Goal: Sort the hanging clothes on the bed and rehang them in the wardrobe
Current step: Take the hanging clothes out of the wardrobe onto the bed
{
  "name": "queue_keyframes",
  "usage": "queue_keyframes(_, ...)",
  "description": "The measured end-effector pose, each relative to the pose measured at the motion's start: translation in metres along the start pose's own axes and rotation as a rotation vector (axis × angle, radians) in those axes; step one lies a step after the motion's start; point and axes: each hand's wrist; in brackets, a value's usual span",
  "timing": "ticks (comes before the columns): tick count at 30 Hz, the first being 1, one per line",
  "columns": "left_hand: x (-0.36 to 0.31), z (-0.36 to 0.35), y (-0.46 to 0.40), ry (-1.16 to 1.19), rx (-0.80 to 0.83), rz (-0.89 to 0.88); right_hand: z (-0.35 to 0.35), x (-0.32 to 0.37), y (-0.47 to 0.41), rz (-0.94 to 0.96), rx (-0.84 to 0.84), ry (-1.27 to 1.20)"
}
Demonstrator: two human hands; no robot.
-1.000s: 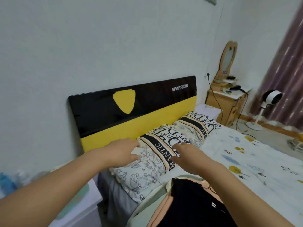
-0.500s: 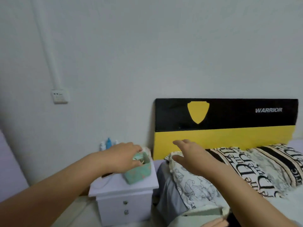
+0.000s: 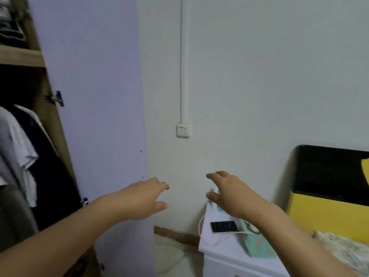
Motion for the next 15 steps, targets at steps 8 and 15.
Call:
queue_keyframes(8,0.129,0.002,0.018,0.084,-0.033,0.266,-0.039,0.1,-0.103,0.244,0.1,-0.045)
queue_keyframes(15,0.205,-0.001,0.03,0.154,-0.081,0.487,-0.055,0.156,-0.183,0.465,0.142,-0.062)
Point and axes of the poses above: each hand's wrist, its own y-axis away from the middle knuckle, its own z-axis out of the back of the hand, x = y × z, and after that the axes turned 10 degrees about z, right-handed
